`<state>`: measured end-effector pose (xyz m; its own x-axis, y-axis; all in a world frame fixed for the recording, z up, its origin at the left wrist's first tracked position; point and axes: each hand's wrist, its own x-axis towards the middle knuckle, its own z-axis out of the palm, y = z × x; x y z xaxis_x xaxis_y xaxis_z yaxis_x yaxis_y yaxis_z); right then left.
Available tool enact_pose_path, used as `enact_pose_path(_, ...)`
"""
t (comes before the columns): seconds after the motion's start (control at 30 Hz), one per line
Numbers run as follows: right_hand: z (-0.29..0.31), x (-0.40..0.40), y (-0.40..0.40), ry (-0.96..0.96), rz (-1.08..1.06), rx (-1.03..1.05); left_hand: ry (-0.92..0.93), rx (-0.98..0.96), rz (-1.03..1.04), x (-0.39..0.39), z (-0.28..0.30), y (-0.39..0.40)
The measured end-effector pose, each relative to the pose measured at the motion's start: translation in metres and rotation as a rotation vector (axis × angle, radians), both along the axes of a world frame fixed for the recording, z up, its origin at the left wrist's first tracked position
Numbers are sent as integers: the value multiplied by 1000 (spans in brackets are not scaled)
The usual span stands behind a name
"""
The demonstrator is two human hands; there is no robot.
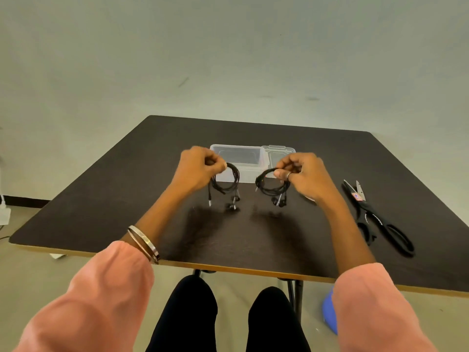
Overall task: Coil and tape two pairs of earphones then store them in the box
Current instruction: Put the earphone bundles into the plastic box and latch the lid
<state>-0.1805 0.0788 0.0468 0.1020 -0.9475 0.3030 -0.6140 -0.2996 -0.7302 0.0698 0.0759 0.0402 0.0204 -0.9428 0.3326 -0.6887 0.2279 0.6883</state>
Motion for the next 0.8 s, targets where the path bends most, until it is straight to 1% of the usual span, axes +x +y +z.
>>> enact_pose_path(0.07,17,3,-8,-71,-4,-28,108,-51,45,2,21,-4)
enact_pose_path(0.13,32,6,-17,-95,-26,-57,165,-80,75,2,39,-13)
enact_pose_path(0.3,52,12,-41,-111,-102,-154,178,-91,154,-7,65,-48)
enact_pose_path(0.4,54,11,-52,-143,-170,-214,186,-39,212,-21,65,-69)
enact_pose_path(0.53,45,10,-60,-180,-184,-208,159,94,340,-41,45,-85)
enact_pose_path(0.63,36,7,-63,-188,-188,-193,3,267,463,-43,23,-88)
enact_pose_path(0.7,31,6,-65,-186,-195,-173,-136,348,491,-39,11,-86)
enact_pose_path(0.8,26,8,-67,-180,-199,-157,-382,307,485,-36,-2,-85)
